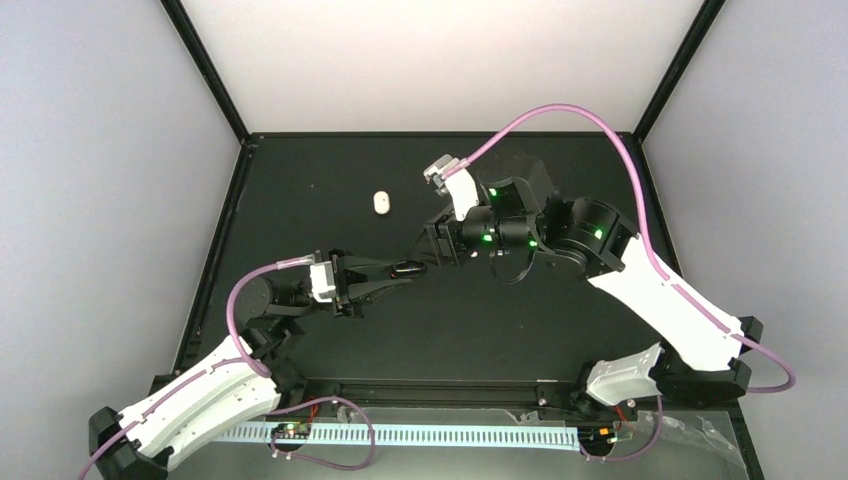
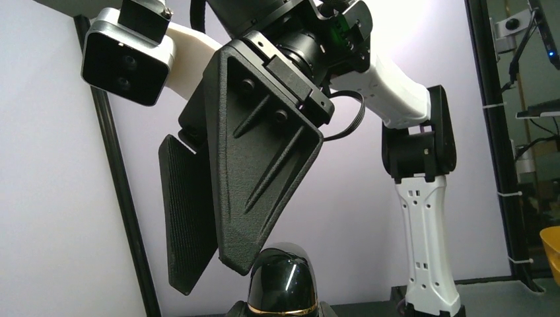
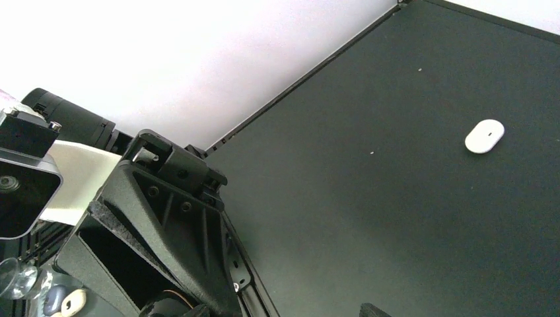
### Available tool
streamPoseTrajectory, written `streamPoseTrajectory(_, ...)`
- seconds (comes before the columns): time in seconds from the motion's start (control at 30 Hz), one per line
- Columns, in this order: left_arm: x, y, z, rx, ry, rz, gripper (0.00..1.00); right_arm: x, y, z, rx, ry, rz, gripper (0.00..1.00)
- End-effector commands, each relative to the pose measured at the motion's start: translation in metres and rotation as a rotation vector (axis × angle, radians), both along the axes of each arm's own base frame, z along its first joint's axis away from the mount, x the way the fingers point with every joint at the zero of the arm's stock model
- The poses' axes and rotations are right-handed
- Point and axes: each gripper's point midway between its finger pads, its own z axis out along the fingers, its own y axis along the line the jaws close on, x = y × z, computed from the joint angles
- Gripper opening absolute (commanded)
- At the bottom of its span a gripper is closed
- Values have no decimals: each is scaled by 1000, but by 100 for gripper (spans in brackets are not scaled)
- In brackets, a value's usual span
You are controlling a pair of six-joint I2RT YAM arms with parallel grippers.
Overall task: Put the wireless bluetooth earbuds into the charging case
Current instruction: Close the charging case, then place the charging case at the center of the board.
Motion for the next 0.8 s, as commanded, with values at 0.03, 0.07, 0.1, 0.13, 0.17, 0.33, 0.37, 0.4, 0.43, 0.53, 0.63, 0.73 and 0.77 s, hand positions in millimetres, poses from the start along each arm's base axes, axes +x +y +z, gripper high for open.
streamPoseTrajectory(0.03,2,2,18,-26,-40,34,1,4,-28,10,18,-62,-113,60)
streamPoseTrajectory(0.07,7,2,14,-19,-23,51,2,12,-38,12,31,-87,-178,61)
streamPoseTrajectory(0.1,15,0,7,-11,4,77,2,18,-49,16,55,-115,-243,62)
streamPoseTrajectory(0.13,26,-1,-3,-3,46,114,1,25,-61,13,65,-141,-312,63)
streamPoseTrajectory(0.17,40,-1,-13,2,105,163,2,32,-74,11,81,-165,-383,63)
streamPoseTrajectory(0.33,123,-7,-73,89,530,382,2,44,-124,-42,53,-174,-611,64)
streamPoseTrajectory(0.37,140,-12,-89,134,634,397,2,42,-133,-52,49,-172,-630,64)
streamPoseTrajectory(0.4,159,-20,-113,200,748,407,1,41,-137,-66,31,-166,-637,64)
streamPoseTrajectory(0.43,171,-26,-126,241,832,385,1,39,-141,-78,21,-156,-642,64)
streamPoseTrajectory(0.53,204,-41,-173,333,1089,299,2,32,-145,-117,-29,-109,-630,64)
streamPoseTrajectory(0.63,234,-44,-216,337,1247,314,1,27,-150,-142,-63,-68,-632,64)
streamPoseTrajectory(0.73,258,-42,-244,329,1319,368,2,23,-154,-152,-67,-53,-630,64)
streamPoseTrajectory(0.77,265,-41,-253,340,1334,396,2,22,-156,-153,-67,-53,-630,64)
